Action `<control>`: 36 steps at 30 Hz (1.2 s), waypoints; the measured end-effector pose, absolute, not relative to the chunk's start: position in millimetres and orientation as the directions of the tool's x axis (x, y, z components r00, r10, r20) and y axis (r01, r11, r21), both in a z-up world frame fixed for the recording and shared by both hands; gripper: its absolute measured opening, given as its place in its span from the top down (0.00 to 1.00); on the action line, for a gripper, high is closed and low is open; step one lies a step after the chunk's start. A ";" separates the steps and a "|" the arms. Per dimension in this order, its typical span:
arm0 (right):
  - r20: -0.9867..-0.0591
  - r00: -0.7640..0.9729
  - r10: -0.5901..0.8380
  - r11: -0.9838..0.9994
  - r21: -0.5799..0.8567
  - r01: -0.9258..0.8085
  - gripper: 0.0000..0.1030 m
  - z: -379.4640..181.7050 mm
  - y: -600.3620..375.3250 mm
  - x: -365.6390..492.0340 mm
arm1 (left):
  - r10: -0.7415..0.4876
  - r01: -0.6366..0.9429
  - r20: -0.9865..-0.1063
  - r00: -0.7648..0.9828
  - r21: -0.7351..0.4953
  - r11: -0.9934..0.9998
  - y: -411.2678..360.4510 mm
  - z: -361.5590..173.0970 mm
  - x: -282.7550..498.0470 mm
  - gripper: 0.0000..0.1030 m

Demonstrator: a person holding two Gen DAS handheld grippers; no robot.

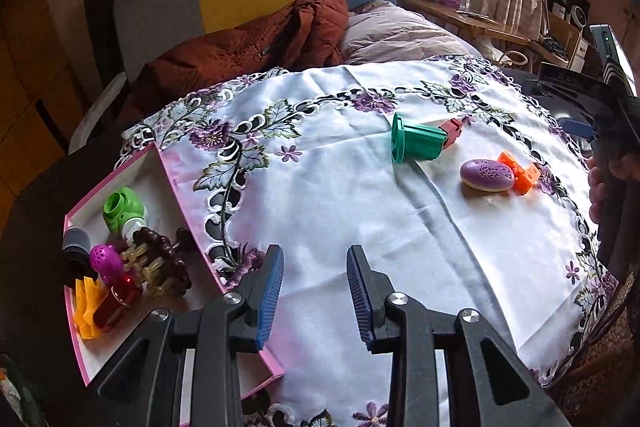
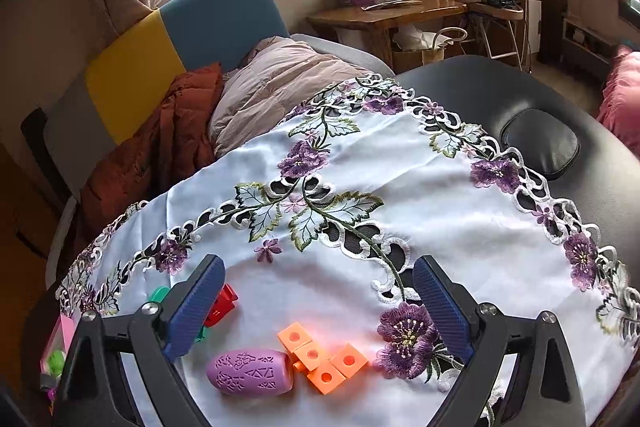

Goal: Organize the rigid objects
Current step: 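Move both tools back toward the green spool and red block, then grasp the green spool with the left gripper while the right gripper grasps the red block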

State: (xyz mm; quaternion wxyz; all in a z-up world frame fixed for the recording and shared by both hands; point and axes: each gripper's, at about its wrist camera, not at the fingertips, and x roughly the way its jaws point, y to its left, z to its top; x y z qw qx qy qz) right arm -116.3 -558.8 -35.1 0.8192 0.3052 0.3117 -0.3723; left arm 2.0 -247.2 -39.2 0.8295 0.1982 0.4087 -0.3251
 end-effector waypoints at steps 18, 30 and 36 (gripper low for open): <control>-0.744 0.542 -0.390 0.470 0.346 0.812 0.04 -37.2 -572.1 -126.3 | -0.446 0.790 -0.859 0.250 -0.085 0.607 -350.4 -59.3 25.2 0.41; -0.740 0.569 -0.359 0.468 0.384 0.796 0.04 -38.5 -573.2 -125.7 | -0.429 0.852 -0.873 0.230 -0.032 0.522 -424.2 -83.8 52.6 0.21; -0.744 0.565 -0.357 0.464 0.384 0.798 0.03 -39.8 -574.1 -125.5 | -0.411 0.848 -0.885 0.220 -0.034 0.529 -440.8 -100.8 67.0 0.39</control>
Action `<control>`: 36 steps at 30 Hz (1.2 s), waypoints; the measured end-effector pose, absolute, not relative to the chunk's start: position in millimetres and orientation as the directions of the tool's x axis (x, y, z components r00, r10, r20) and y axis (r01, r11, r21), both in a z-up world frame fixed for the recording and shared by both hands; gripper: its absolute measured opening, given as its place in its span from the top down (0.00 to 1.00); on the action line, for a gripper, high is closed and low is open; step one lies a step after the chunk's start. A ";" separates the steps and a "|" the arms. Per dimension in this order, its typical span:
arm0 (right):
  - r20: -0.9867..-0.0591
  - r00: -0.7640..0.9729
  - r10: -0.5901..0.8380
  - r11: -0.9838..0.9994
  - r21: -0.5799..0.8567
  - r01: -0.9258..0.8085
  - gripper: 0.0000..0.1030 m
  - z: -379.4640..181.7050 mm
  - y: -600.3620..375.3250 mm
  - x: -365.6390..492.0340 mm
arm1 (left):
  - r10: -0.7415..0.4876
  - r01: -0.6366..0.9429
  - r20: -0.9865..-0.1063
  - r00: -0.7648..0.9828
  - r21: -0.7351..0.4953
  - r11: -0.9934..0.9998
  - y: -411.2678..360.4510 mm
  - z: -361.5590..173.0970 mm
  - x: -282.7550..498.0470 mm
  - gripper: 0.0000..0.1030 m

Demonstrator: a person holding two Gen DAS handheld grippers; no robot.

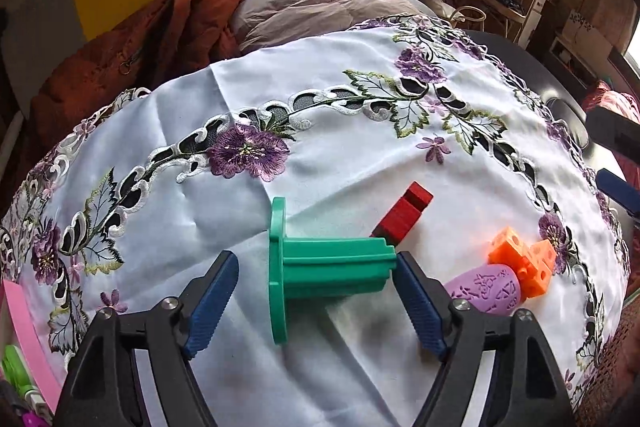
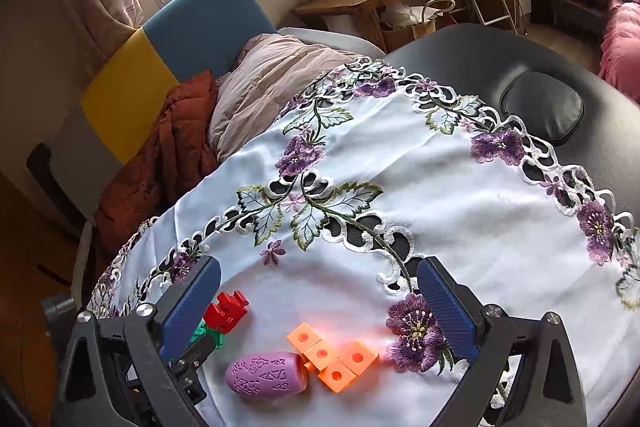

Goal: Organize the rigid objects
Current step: 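Grasp the green spool with the left gripper while the right gripper grasps the red block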

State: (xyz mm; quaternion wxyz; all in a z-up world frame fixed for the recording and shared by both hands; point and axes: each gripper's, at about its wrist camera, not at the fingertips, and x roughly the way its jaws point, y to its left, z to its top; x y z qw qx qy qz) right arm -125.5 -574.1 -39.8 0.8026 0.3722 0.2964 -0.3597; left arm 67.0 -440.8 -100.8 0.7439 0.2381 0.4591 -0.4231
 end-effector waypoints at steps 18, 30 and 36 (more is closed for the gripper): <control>-0.786 0.550 -0.284 0.618 0.289 0.731 0.03 -50.0 -551.8 -94.8 | -0.457 0.825 -0.852 0.257 -0.053 0.563 -304.1 -96.1 -15.3 0.44; -0.818 0.539 -0.201 0.888 0.079 0.452 0.04 -59.6 -496.2 -25.6 | -0.492 0.825 -0.833 0.252 -0.081 0.559 -285.8 -97.1 -27.8 0.48; -0.864 0.459 -0.209 0.922 -0.019 0.386 0.11 -86.5 -495.6 10.8 | -0.502 0.811 -0.831 0.238 -0.114 0.574 -281.2 -97.1 -23.6 0.48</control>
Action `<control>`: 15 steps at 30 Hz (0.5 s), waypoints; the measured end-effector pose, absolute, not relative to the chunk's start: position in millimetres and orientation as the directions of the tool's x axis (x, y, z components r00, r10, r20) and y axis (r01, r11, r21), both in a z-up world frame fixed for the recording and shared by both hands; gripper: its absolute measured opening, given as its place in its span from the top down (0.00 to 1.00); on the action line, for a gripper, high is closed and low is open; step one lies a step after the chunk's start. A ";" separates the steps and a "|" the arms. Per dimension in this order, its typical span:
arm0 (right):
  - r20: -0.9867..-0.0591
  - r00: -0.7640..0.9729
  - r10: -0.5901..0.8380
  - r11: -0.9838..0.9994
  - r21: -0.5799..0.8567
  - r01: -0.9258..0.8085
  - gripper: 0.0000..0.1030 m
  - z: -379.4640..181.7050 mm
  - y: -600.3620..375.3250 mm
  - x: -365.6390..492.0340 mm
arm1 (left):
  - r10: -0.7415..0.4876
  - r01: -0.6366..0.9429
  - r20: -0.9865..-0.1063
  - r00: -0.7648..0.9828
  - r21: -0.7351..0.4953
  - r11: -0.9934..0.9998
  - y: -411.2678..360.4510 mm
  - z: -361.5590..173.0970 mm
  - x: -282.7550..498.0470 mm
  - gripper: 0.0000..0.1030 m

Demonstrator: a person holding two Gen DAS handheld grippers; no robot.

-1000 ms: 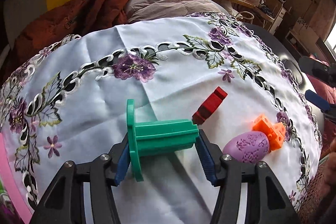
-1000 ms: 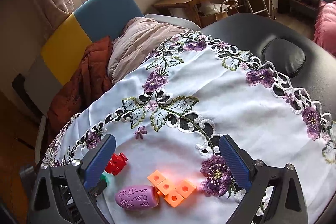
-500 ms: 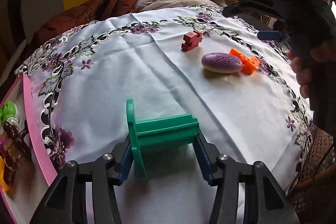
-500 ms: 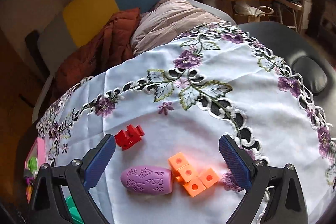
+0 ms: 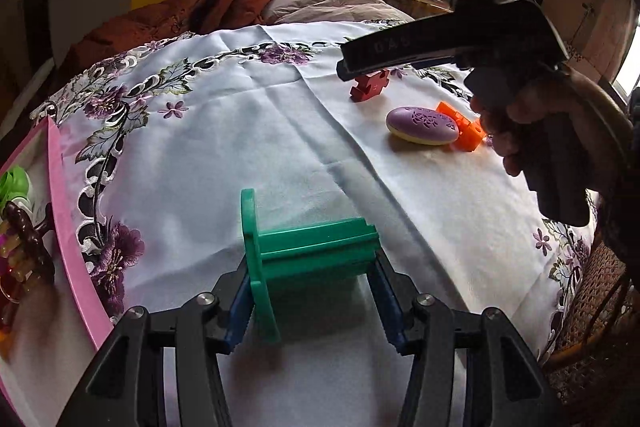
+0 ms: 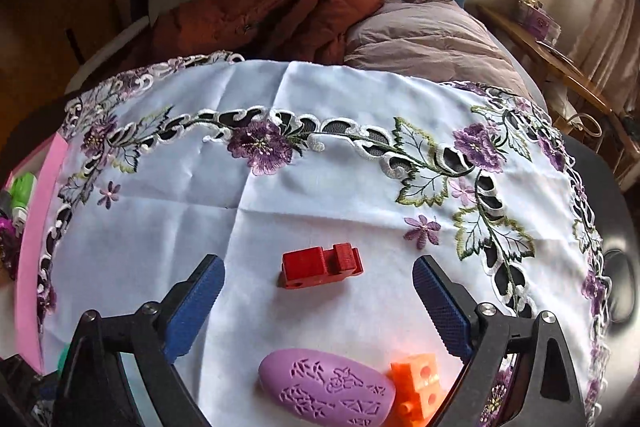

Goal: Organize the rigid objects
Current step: 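Grasp the green spool with the left gripper while the right gripper grasps the red block, then carry the green spool into the tray and open the left gripper while the right gripper holds the red block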

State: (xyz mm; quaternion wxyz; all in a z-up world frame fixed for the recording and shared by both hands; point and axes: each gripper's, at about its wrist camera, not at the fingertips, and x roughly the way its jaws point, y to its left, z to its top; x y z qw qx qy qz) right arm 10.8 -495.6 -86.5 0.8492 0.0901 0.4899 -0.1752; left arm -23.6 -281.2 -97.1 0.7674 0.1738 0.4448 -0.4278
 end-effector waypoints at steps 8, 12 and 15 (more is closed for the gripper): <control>-0.860 0.483 -0.163 0.931 0.028 0.364 0.52 -81.7 -486.7 10.4 | -0.501 0.791 -0.830 0.243 -0.129 0.598 -274.0 -95.3 -18.1 0.48; -0.845 0.529 -0.081 0.945 0.104 0.311 0.52 -67.3 -457.6 1.5 | -0.494 0.767 -0.834 0.246 -0.144 0.626 -266.0 -90.5 -14.5 0.48; -0.846 0.532 -0.039 0.955 0.125 0.270 0.52 -70.0 -432.9 -3.0 | -0.504 0.760 -0.822 0.266 -0.143 0.635 -256.5 -79.0 -17.1 0.48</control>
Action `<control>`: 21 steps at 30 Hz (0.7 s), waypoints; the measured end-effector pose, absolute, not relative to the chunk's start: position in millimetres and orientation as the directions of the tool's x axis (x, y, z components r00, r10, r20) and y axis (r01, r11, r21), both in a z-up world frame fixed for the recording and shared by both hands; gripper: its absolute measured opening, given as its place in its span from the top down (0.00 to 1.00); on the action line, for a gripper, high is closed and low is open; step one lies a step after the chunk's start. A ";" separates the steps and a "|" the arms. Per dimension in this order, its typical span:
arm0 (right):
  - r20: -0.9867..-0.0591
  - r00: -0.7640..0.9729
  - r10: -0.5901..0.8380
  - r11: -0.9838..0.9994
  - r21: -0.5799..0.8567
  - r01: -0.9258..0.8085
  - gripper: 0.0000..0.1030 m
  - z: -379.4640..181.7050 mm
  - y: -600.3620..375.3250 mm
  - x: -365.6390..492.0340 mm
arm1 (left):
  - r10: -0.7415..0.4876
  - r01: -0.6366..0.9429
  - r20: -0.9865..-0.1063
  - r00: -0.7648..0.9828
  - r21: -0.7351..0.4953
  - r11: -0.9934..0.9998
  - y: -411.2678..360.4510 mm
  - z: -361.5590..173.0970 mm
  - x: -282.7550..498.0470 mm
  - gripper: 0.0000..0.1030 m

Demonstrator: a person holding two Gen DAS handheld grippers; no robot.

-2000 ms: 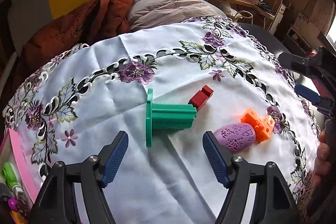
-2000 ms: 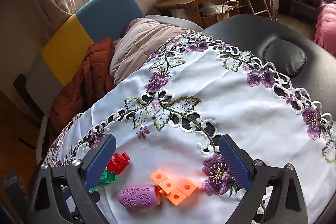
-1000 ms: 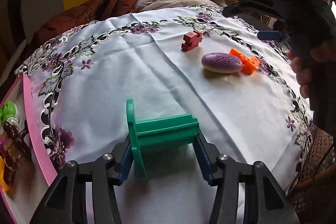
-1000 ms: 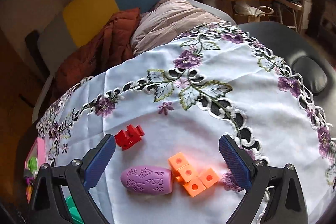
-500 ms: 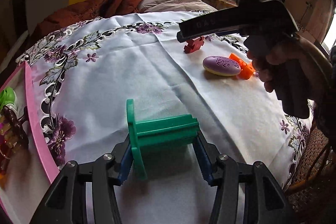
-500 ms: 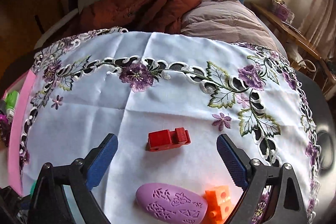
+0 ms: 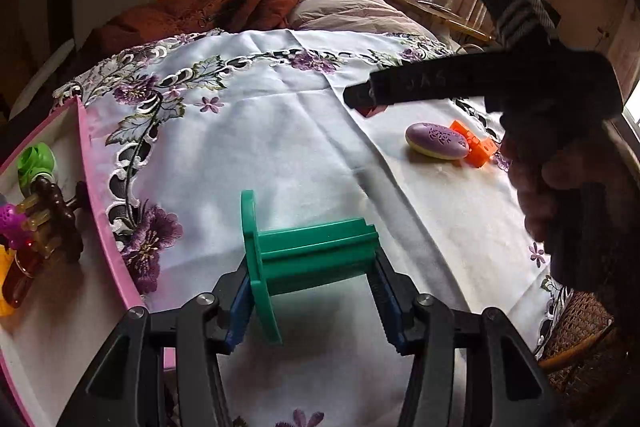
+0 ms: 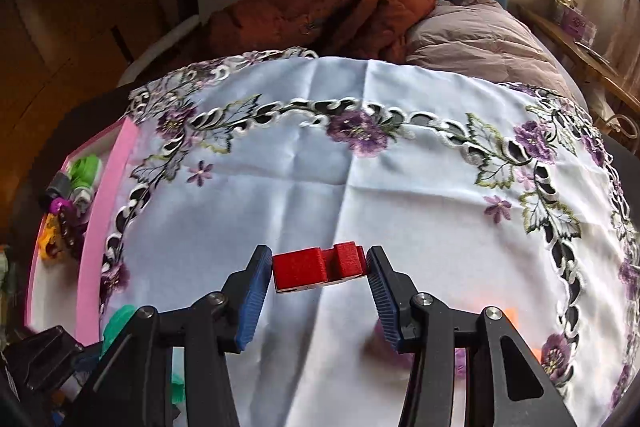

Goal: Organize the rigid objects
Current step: 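Carry the green spool into the tray and open the left gripper while the right gripper holds the red block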

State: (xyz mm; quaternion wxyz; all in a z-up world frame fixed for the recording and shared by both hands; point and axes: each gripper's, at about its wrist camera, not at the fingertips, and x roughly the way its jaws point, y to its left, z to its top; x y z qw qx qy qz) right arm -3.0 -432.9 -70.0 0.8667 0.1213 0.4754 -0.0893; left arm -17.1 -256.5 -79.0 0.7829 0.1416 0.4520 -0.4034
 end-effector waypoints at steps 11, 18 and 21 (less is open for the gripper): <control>-0.892 0.448 -0.059 0.964 0.066 0.257 0.53 -103.6 -411.7 -3.9 | -0.499 0.675 -0.763 0.411 -0.114 0.729 -197.8 -30.1 -15.7 0.48; -0.891 0.449 -0.073 0.968 0.046 0.248 0.53 -105.6 -408.7 -2.7 | -0.477 0.627 -0.741 0.473 -0.097 0.773 -166.0 -17.5 -12.8 0.48; -0.890 0.449 -0.077 0.969 0.040 0.245 0.53 -105.6 -408.0 -2.4 | -0.461 0.605 -0.740 0.490 -0.093 0.791 -155.1 -15.2 -13.4 0.48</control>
